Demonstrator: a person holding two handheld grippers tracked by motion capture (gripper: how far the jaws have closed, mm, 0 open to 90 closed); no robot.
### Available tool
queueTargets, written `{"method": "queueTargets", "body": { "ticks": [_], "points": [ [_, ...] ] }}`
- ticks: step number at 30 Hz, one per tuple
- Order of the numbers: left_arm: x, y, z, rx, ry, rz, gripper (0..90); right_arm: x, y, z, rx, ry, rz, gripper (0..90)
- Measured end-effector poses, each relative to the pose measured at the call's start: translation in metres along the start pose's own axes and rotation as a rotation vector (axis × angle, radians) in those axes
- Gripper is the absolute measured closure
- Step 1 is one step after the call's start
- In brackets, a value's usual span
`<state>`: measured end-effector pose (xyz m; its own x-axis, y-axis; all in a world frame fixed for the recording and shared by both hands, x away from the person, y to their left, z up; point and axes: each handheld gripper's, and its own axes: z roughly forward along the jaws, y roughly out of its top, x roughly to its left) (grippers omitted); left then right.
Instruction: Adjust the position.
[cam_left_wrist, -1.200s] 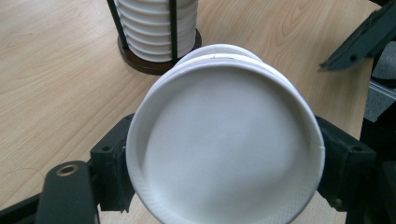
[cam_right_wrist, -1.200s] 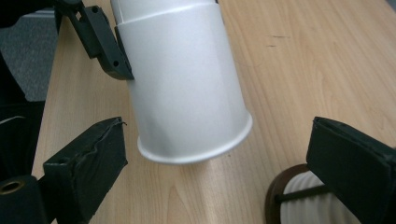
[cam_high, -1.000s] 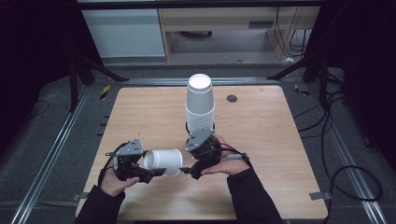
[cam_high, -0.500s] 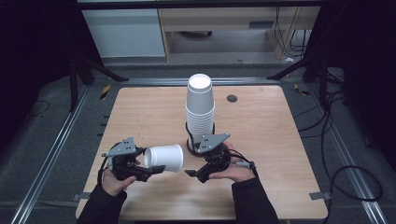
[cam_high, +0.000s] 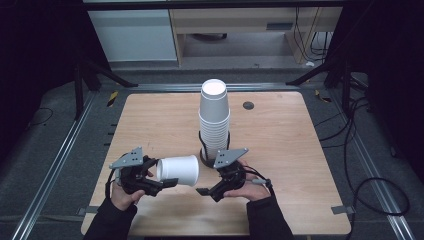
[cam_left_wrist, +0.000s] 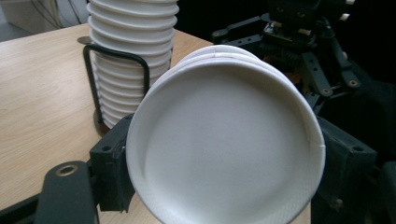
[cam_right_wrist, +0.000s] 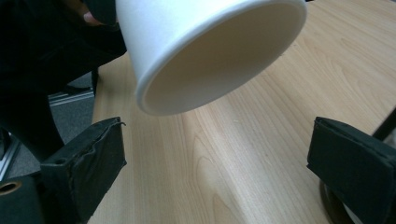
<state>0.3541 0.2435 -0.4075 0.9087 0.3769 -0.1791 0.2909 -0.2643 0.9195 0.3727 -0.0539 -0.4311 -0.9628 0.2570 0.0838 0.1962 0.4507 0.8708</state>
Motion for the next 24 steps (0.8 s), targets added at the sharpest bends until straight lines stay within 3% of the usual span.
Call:
{"method": "queueTargets", "body": {
  "ticks": [9, 17, 24],
  "points": [
    [-0.004, 0.001, 0.004, -0.001, -0.063, 0.01, 20.8, 0.003, 0.001, 0.009, -0.007, 0.035, 0.001, 3.9],
    [-0.011, 0.002, 0.01, 0.023, -0.096, 0.036, 20.8, 0.006, 0.003, 0.015, -0.025, 0.086, -0.007, 4.0],
    [-0.012, 0.002, 0.013, 0.037, -0.117, 0.035, 20.9, 0.007, 0.005, 0.018, -0.026, 0.111, -0.016, 3.9]
  ]
}}
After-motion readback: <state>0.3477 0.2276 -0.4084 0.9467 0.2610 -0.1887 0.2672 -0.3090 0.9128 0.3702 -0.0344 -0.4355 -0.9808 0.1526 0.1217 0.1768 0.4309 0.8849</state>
